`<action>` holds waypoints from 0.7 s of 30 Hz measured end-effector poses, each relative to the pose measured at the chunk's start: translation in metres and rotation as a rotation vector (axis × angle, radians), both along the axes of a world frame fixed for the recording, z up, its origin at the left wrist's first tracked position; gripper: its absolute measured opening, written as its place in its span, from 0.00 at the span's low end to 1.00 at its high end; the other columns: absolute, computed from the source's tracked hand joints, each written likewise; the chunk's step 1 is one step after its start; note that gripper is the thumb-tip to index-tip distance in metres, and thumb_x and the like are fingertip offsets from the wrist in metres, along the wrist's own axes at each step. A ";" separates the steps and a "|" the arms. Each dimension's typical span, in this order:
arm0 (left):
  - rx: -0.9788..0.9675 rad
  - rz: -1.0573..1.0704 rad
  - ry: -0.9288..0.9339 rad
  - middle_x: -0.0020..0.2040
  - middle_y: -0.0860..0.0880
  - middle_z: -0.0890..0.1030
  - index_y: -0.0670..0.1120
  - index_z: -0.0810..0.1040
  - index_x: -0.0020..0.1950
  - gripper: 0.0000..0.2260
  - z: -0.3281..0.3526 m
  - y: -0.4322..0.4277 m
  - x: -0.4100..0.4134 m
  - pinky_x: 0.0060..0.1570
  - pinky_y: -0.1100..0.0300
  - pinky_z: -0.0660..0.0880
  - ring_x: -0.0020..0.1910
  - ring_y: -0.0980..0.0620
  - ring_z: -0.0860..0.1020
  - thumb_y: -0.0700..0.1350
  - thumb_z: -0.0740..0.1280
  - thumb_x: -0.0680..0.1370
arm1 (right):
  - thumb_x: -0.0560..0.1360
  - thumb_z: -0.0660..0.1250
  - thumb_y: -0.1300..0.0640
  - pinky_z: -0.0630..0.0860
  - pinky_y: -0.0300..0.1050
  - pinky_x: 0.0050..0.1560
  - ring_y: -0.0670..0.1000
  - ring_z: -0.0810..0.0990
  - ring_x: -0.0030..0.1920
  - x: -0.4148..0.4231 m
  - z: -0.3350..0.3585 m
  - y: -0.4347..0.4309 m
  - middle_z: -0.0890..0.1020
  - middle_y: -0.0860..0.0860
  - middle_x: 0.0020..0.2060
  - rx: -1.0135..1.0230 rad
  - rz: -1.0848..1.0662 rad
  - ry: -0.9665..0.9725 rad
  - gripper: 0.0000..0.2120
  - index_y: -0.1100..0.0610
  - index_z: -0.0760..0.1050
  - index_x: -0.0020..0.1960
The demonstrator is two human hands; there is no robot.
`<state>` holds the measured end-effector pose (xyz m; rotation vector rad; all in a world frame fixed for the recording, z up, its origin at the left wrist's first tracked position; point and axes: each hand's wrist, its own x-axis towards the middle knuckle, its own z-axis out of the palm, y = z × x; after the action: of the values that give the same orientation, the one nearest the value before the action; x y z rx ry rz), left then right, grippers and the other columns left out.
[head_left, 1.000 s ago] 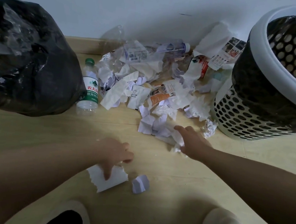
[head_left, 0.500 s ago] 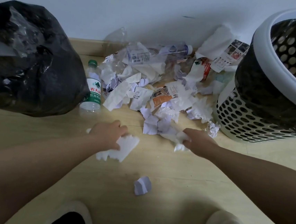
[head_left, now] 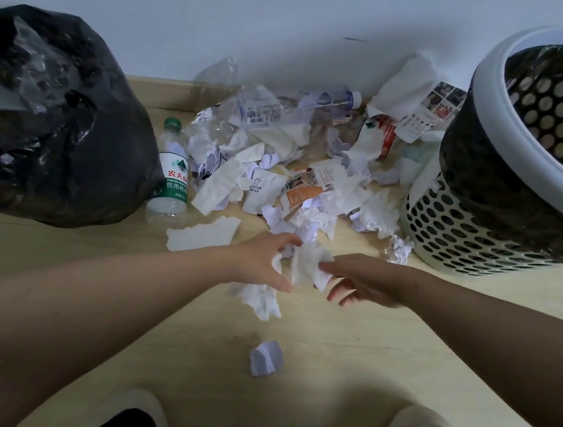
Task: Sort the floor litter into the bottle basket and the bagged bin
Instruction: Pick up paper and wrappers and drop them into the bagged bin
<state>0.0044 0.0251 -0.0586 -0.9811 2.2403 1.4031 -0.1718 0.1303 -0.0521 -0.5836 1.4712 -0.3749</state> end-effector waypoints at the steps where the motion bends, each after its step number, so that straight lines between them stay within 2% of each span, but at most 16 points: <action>1: 0.024 0.001 0.002 0.67 0.51 0.69 0.49 0.66 0.71 0.31 0.000 0.002 -0.001 0.60 0.63 0.66 0.66 0.53 0.68 0.44 0.74 0.71 | 0.79 0.60 0.53 0.70 0.42 0.41 0.50 0.75 0.39 0.001 0.002 -0.003 0.75 0.51 0.43 -0.010 0.000 -0.017 0.07 0.56 0.75 0.50; 2: 0.038 0.014 -0.004 0.64 0.52 0.72 0.48 0.70 0.68 0.26 0.000 0.003 -0.002 0.59 0.64 0.66 0.64 0.54 0.70 0.44 0.73 0.71 | 0.79 0.61 0.55 0.70 0.41 0.40 0.49 0.75 0.39 0.002 0.004 -0.005 0.75 0.51 0.43 -0.019 0.003 -0.025 0.06 0.56 0.75 0.51; 4: 0.060 0.068 -0.006 0.52 0.55 0.78 0.49 0.78 0.53 0.10 0.001 0.001 -0.002 0.52 0.66 0.70 0.54 0.55 0.75 0.43 0.71 0.73 | 0.78 0.62 0.57 0.70 0.41 0.40 0.49 0.75 0.38 0.002 0.006 -0.009 0.75 0.50 0.41 -0.033 0.010 -0.025 0.04 0.55 0.75 0.49; 5: 0.077 0.102 -0.014 0.46 0.56 0.78 0.50 0.78 0.45 0.03 0.004 0.000 -0.001 0.47 0.68 0.70 0.49 0.56 0.75 0.43 0.70 0.73 | 0.78 0.63 0.58 0.70 0.41 0.40 0.49 0.75 0.38 0.003 0.008 -0.010 0.75 0.50 0.40 -0.035 0.009 -0.018 0.03 0.55 0.75 0.48; 6: 0.090 0.131 -0.012 0.44 0.56 0.77 0.50 0.77 0.41 0.04 0.005 -0.001 0.000 0.44 0.69 0.69 0.46 0.56 0.74 0.43 0.69 0.74 | 0.78 0.63 0.58 0.71 0.41 0.40 0.49 0.75 0.38 0.004 0.008 -0.010 0.75 0.50 0.39 -0.038 0.003 -0.009 0.03 0.55 0.76 0.46; 10: 0.131 0.329 -0.005 0.43 0.50 0.73 0.48 0.71 0.39 0.07 0.006 -0.006 0.001 0.36 0.65 0.65 0.40 0.54 0.70 0.43 0.66 0.76 | 0.76 0.66 0.58 0.70 0.41 0.40 0.48 0.74 0.35 0.005 0.005 -0.008 0.76 0.49 0.34 -0.078 -0.087 0.035 0.03 0.55 0.76 0.43; 12: 0.193 0.432 0.002 0.47 0.50 0.72 0.50 0.71 0.41 0.06 0.009 -0.006 -0.001 0.36 0.63 0.64 0.41 0.54 0.70 0.44 0.66 0.76 | 0.75 0.67 0.58 0.70 0.40 0.40 0.47 0.74 0.34 0.005 0.004 -0.007 0.76 0.49 0.32 -0.107 -0.114 0.060 0.05 0.54 0.75 0.40; 13: 0.231 0.451 0.018 0.52 0.50 0.73 0.51 0.72 0.46 0.04 0.010 -0.004 -0.003 0.39 0.63 0.66 0.44 0.54 0.71 0.43 0.66 0.76 | 0.75 0.67 0.58 0.70 0.40 0.41 0.47 0.74 0.34 0.007 0.004 -0.007 0.75 0.48 0.32 -0.118 -0.111 0.061 0.07 0.54 0.74 0.39; 15: 0.295 0.384 0.048 0.58 0.53 0.71 0.52 0.71 0.61 0.15 0.010 -0.002 -0.006 0.45 0.66 0.69 0.53 0.53 0.72 0.42 0.68 0.76 | 0.75 0.67 0.59 0.70 0.40 0.41 0.46 0.74 0.34 0.011 0.005 -0.009 0.75 0.48 0.32 -0.127 -0.109 0.027 0.08 0.53 0.74 0.38; 16: 0.308 0.327 0.043 0.58 0.54 0.72 0.52 0.69 0.64 0.18 0.009 0.000 -0.006 0.45 0.67 0.70 0.54 0.53 0.72 0.41 0.67 0.76 | 0.76 0.66 0.60 0.71 0.40 0.42 0.47 0.74 0.35 0.013 0.005 -0.010 0.76 0.48 0.32 -0.127 -0.112 0.002 0.07 0.53 0.74 0.39; 17: 0.307 0.282 0.030 0.55 0.54 0.73 0.52 0.70 0.63 0.18 0.011 0.003 -0.006 0.44 0.68 0.70 0.53 0.54 0.73 0.39 0.67 0.76 | 0.76 0.66 0.60 0.71 0.41 0.42 0.47 0.74 0.35 0.016 0.005 -0.011 0.76 0.48 0.33 -0.126 -0.114 -0.017 0.06 0.53 0.74 0.40; 19: 0.279 0.233 -0.012 0.48 0.52 0.77 0.50 0.75 0.52 0.10 0.010 0.005 -0.005 0.44 0.66 0.71 0.48 0.53 0.74 0.38 0.67 0.75 | 0.77 0.64 0.61 0.71 0.40 0.41 0.47 0.74 0.35 0.019 0.005 -0.014 0.76 0.48 0.34 -0.125 -0.120 -0.018 0.07 0.54 0.74 0.41; 21: 0.194 0.245 -0.043 0.45 0.49 0.77 0.48 0.75 0.42 0.05 0.010 0.003 -0.001 0.43 0.64 0.71 0.44 0.53 0.75 0.39 0.68 0.74 | 0.77 0.64 0.61 0.71 0.40 0.40 0.47 0.74 0.34 0.017 0.004 -0.015 0.75 0.49 0.34 -0.129 -0.143 0.025 0.07 0.54 0.73 0.40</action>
<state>0.0032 0.0284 -0.0486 -1.2362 1.9603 1.6475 -0.1545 0.1153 -0.0480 -0.5885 1.5253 -0.5794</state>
